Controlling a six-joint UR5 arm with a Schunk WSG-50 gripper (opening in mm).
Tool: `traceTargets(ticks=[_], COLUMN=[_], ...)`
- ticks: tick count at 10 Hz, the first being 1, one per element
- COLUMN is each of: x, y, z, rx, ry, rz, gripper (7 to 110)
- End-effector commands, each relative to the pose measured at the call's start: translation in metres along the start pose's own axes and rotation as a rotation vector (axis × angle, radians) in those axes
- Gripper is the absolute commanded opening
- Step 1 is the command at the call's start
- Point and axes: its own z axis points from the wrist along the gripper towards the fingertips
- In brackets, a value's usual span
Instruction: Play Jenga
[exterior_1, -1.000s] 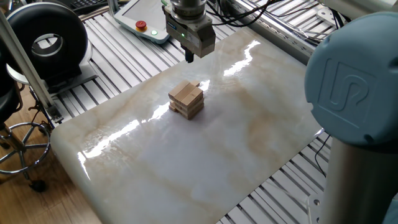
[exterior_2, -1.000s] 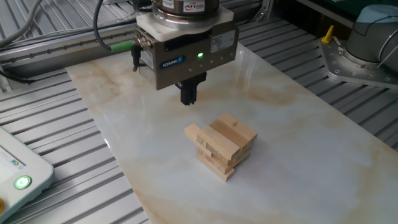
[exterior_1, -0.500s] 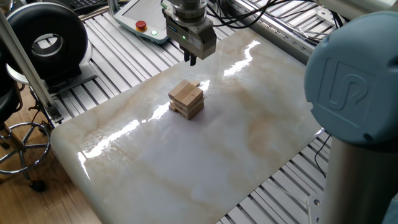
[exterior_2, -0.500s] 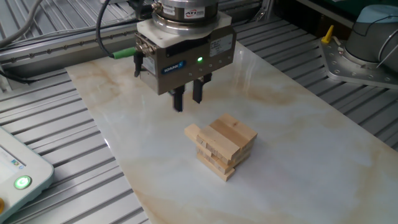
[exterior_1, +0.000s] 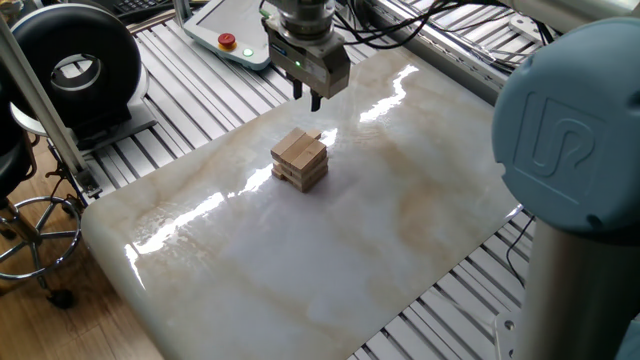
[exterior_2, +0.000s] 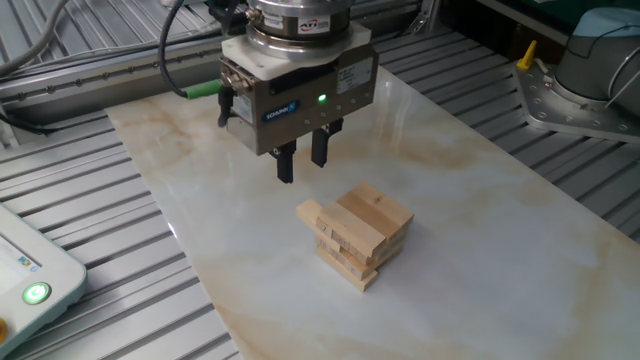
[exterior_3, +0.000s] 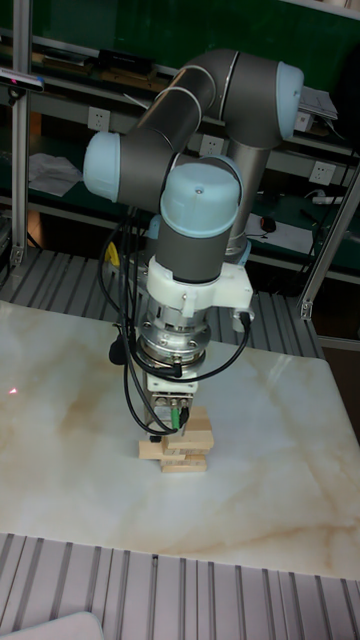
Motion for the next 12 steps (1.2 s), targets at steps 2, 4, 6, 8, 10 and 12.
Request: traceTargets(ticks=[2, 4, 6, 8, 10, 12], x=[-0.004, -0.002, 0.002, 0.004, 0.005, 0.004], y=[0.015, 0.023, 0.027, 0.025, 0.025, 0.022], z=[0.014, 0.014, 0.016, 0.023, 0.029, 0.034], rx=[0.013, 0.010, 0.014, 0.023, 0.027, 0.037], ry=[0.014, 0.023, 0.034, 0.037, 0.037, 0.035], rz=[0.041, 0.025, 0.014, 0.010, 0.010, 0.013], gripper=[44, 44, 44, 44, 44, 44])
